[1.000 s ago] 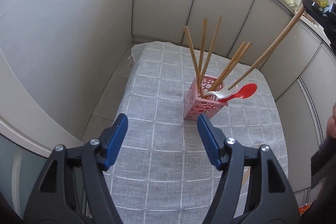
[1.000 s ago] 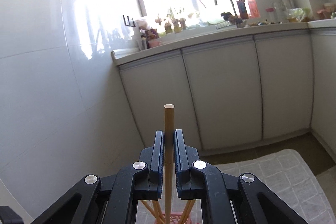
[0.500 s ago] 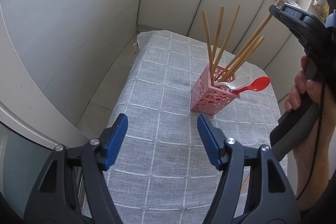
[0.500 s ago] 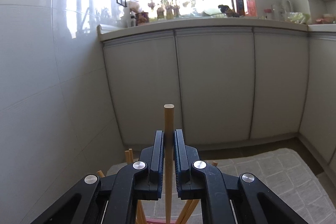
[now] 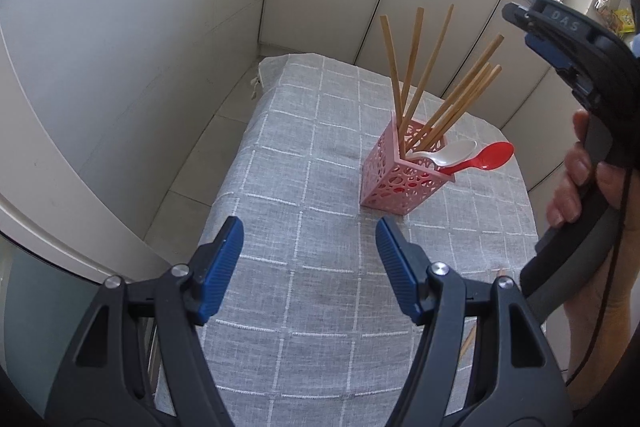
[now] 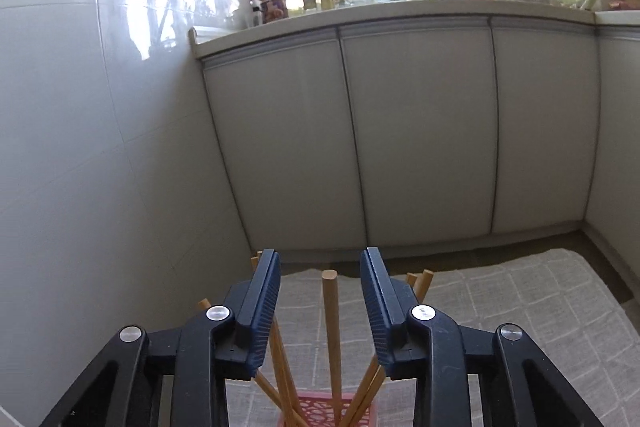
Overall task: Organize utensils
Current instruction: 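Lower the right tool's chopstick into the pink basket and open the right tool, then move both open tools away from the basket toward the two loose chopsticks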
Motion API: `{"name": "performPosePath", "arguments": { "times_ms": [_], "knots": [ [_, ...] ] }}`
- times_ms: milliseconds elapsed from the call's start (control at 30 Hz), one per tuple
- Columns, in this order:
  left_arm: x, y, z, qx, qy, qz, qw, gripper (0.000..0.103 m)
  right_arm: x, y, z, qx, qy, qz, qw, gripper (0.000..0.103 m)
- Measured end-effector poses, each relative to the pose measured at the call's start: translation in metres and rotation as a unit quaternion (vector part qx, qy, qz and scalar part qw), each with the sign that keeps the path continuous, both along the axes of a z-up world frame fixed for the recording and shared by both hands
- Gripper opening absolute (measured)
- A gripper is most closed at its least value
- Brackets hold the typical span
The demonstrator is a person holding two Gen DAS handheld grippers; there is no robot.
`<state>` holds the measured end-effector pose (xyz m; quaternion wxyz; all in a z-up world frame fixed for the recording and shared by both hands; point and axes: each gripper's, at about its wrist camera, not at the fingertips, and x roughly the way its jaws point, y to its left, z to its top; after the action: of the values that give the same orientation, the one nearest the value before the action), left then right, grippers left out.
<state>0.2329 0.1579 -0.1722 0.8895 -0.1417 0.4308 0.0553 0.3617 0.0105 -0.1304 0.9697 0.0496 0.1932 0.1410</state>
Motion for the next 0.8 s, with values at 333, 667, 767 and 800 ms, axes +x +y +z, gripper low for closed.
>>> {"name": "performPosePath", "arguments": {
  "times_ms": [333,667,767,800],
  "knots": [
    [-0.025,-0.019,0.011,0.024,-0.002,-0.012,0.9996,0.079,-0.057,-0.076,0.033,0.009,0.047,-0.027,0.998,0.063],
    [-0.059,-0.056,-0.001,0.030,0.014,-0.049,0.9983,0.084,-0.132,-0.162,0.020,0.002,0.119,-0.054,0.991,0.081],
    [-0.060,-0.071,-0.010,0.037,0.031,-0.075,0.9960,0.084,-0.153,-0.180,0.013,-0.008,0.133,-0.059,0.989,0.083],
    [-0.061,-0.075,-0.013,0.041,0.036,-0.083,0.9950,0.084,-0.159,-0.186,0.010,-0.011,0.138,-0.060,0.989,0.084]
  ]
}}
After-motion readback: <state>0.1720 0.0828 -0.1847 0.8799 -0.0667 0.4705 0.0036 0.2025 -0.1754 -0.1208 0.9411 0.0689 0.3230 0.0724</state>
